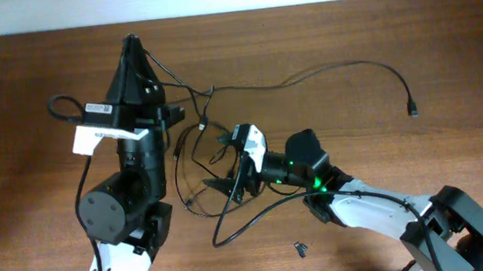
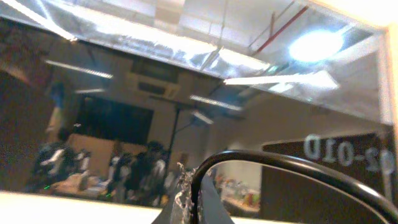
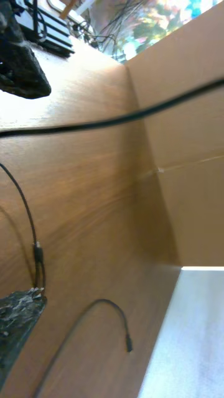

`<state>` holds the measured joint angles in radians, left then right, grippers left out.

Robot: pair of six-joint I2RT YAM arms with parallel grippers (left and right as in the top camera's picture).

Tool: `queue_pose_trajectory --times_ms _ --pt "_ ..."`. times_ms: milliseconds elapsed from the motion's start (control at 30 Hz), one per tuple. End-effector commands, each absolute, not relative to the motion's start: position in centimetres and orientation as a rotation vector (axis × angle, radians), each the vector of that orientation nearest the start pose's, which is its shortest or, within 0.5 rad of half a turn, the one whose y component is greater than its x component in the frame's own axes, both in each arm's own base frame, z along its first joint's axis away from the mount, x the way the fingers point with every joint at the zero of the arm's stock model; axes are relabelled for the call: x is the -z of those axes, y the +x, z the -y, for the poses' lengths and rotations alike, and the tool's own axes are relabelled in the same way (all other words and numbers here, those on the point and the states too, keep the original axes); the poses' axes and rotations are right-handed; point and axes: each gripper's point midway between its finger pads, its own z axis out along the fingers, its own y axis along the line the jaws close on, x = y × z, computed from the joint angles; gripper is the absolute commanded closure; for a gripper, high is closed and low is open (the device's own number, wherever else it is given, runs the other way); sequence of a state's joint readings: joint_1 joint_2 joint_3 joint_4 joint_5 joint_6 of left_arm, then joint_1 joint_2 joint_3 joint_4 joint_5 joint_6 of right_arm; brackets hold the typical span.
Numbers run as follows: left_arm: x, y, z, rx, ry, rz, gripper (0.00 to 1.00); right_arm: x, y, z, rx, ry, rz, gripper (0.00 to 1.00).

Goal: Untangle cables

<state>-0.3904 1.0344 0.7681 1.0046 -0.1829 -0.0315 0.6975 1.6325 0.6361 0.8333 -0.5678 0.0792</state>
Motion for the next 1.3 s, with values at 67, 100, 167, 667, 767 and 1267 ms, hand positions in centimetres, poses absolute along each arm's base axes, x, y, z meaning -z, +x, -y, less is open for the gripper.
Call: queue_pose_trajectory --times_ms 67,100,167,667,767,1267 --pt "-51.8 28.1 10.6 0.419 -0.008 -0.749 1.0 -15.4 29.4 -34.8 -0.867 -0.829 -1.669 0.01" --pt "-52.0 27.7 10.7 0.43 -0.009 -0.733 1.0 -15.2 30.0 -34.4 -0.83 -0.8 -1.687 0.01" --pt "-52.6 26.9 11.1 0.456 -0.008 -0.701 1.0 -14.6 31.7 -33.0 -0.716 -0.714 -1.73 0.01" --pt "-53.7 24.5 12.8 0.554 0.022 -0.627 1.0 -13.9 41.5 -17.7 -0.13 -0.179 -1.832 0.01" --pt "-53.7 24.5 12.9 0.555 0.022 -0.628 1.0 -13.3 41.9 -16.2 -0.095 -0.155 -1.859 0.0" --pt "-54.0 24.2 12.3 0.53 0.002 -0.606 1.0 -11.4 42.3 -12.9 -0.017 -0.114 -1.942 0.17"
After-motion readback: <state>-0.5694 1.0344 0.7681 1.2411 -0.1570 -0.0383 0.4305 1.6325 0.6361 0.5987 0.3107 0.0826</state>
